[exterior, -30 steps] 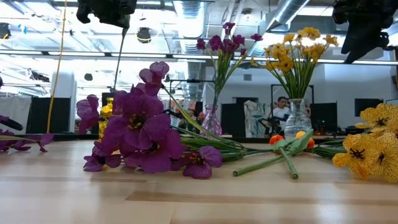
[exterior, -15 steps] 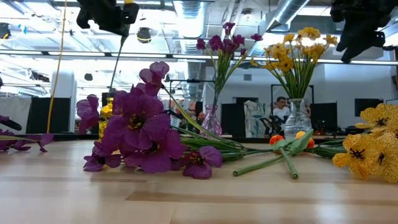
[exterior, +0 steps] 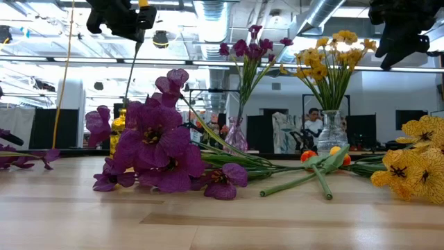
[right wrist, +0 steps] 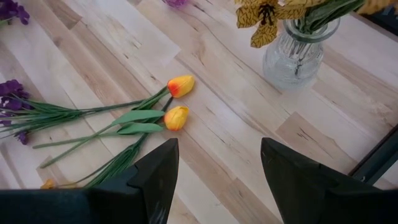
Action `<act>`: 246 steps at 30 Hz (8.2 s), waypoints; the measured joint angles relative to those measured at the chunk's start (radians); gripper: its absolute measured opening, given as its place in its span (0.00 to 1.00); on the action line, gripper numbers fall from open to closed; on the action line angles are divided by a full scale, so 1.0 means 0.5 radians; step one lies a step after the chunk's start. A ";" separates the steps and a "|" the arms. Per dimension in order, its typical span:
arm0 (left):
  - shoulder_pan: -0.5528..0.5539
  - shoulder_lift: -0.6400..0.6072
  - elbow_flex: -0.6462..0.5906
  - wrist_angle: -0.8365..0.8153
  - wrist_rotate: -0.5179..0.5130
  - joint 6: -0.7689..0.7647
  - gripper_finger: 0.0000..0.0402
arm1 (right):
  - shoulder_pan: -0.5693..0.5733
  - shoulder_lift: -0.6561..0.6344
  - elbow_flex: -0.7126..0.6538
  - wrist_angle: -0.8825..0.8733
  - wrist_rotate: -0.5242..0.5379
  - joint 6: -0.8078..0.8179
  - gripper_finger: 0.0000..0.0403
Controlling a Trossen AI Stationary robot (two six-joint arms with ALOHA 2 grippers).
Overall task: Sort flowers into vase by color
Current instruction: Put the left yellow tulip into the yellow vase, then put the right violet flowers into the violet vase
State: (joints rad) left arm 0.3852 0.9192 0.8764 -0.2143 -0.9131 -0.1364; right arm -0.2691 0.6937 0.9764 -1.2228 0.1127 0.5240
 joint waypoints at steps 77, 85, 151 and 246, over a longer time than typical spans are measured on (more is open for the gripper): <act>-0.145 0.252 -0.001 -0.497 0.034 -0.361 0.01 | 0.001 0.000 0.000 0.000 0.000 0.000 0.63; -0.145 0.252 -0.001 -0.496 0.034 -0.345 0.10 | 0.001 0.000 0.000 0.000 0.001 0.000 0.63; -0.145 -0.372 -0.001 -0.893 1.451 -0.191 0.34 | 0.925 0.731 -0.001 1.104 -0.077 -0.629 0.63; -0.882 0.127 0.000 -0.335 1.586 -0.201 0.34 | 0.948 1.291 0.032 1.878 0.146 -1.274 0.11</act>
State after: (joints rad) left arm -0.0559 0.9829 0.8764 -0.3820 -0.1200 -0.2367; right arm 0.2050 1.3393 0.9924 -0.2840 0.1855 -0.1131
